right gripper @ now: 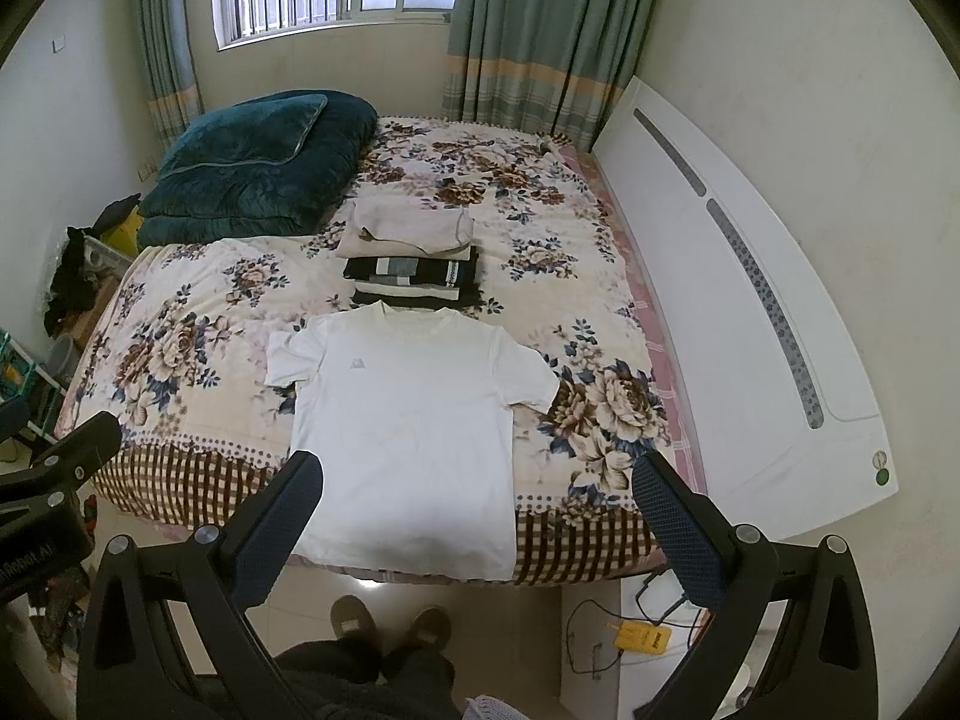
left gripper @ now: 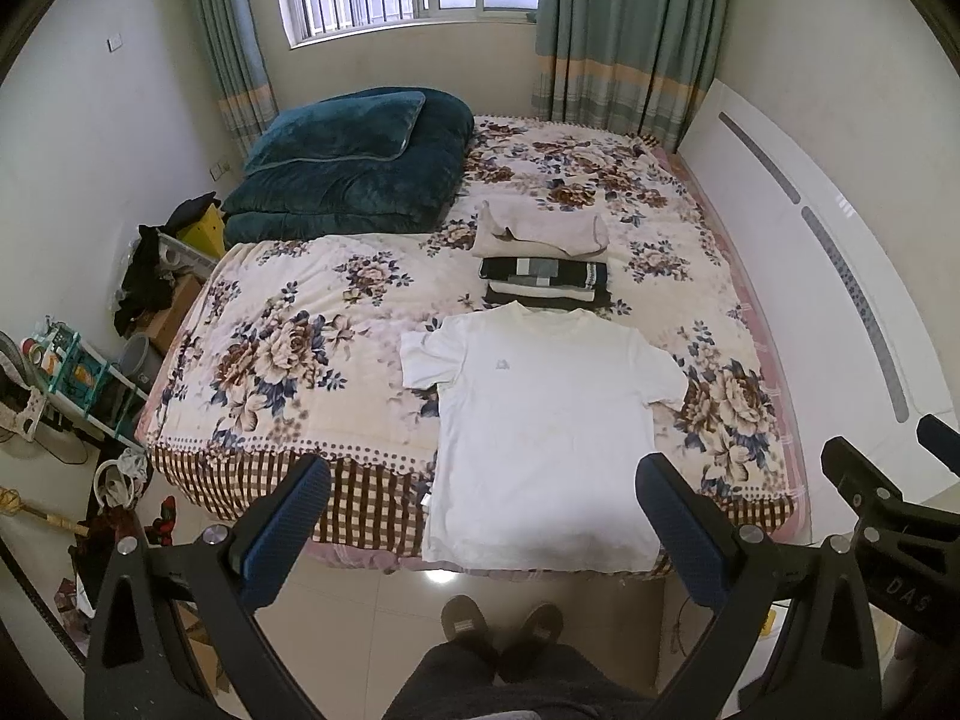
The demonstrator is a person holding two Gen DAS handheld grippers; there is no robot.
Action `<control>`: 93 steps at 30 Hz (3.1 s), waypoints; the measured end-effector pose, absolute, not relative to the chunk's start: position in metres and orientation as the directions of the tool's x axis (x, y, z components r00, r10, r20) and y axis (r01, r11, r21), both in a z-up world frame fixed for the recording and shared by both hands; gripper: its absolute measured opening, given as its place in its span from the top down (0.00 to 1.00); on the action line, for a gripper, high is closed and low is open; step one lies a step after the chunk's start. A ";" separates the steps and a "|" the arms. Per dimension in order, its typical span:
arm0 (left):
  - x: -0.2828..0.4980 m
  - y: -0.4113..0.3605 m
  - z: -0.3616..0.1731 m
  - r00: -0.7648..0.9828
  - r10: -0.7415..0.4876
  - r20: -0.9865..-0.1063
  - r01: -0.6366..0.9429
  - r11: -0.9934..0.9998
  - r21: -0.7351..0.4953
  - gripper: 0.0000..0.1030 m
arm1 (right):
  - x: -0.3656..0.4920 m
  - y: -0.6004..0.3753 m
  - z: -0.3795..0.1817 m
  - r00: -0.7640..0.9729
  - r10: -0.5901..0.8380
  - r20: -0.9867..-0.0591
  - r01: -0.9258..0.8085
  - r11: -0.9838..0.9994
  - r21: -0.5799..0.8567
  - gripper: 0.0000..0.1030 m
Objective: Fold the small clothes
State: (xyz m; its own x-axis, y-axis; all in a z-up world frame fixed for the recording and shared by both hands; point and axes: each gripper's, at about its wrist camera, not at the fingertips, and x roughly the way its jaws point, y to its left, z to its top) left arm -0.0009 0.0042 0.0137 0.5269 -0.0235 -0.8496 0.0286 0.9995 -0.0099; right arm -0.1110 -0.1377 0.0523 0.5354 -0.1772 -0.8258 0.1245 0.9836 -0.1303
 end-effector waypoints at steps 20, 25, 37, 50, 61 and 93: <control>0.003 0.004 0.009 0.525 -0.027 -0.851 0.035 0.999 -0.010 0.00 | -0.111 -0.134 0.047 0.531 -0.169 -0.831 0.120 0.985 -0.124 0.00; 0.003 0.004 0.008 0.523 -0.029 -0.852 0.033 0.999 -0.015 0.00 | -0.110 -0.136 0.048 0.530 -0.168 -0.831 0.120 0.985 -0.122 0.00; 0.073 0.024 -0.061 0.548 0.041 -0.835 0.009 0.998 0.055 0.00 | -0.060 -0.163 -0.018 0.490 -0.213 -0.845 0.272 0.959 -0.083 0.00; 0.231 -0.001 -0.287 0.313 0.234 -0.920 -0.116 0.971 0.208 0.00 | 0.093 -0.376 -0.351 0.221 -0.122 -0.968 0.727 0.682 0.080 0.00; 0.312 0.021 -0.489 0.051 0.268 -0.962 -0.237 0.939 0.249 0.00 | 0.184 -0.465 -0.603 0.272 0.145 -0.951 0.917 0.259 0.302 0.01; 0.321 0.159 -0.543 0.110 -0.043 -0.993 -0.506 0.857 -0.094 0.00 | 0.328 -0.181 -0.590 0.183 -0.025 -0.983 0.123 0.992 -0.002 0.47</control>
State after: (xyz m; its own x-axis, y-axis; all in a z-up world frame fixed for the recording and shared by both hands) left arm 0.3208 0.1586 -0.5429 0.1100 -0.0434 -0.9930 -0.5064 0.8572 -0.0935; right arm 0.3283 -0.1808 -0.5902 0.1826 -0.0247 -0.9829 0.1235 0.9923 -0.0020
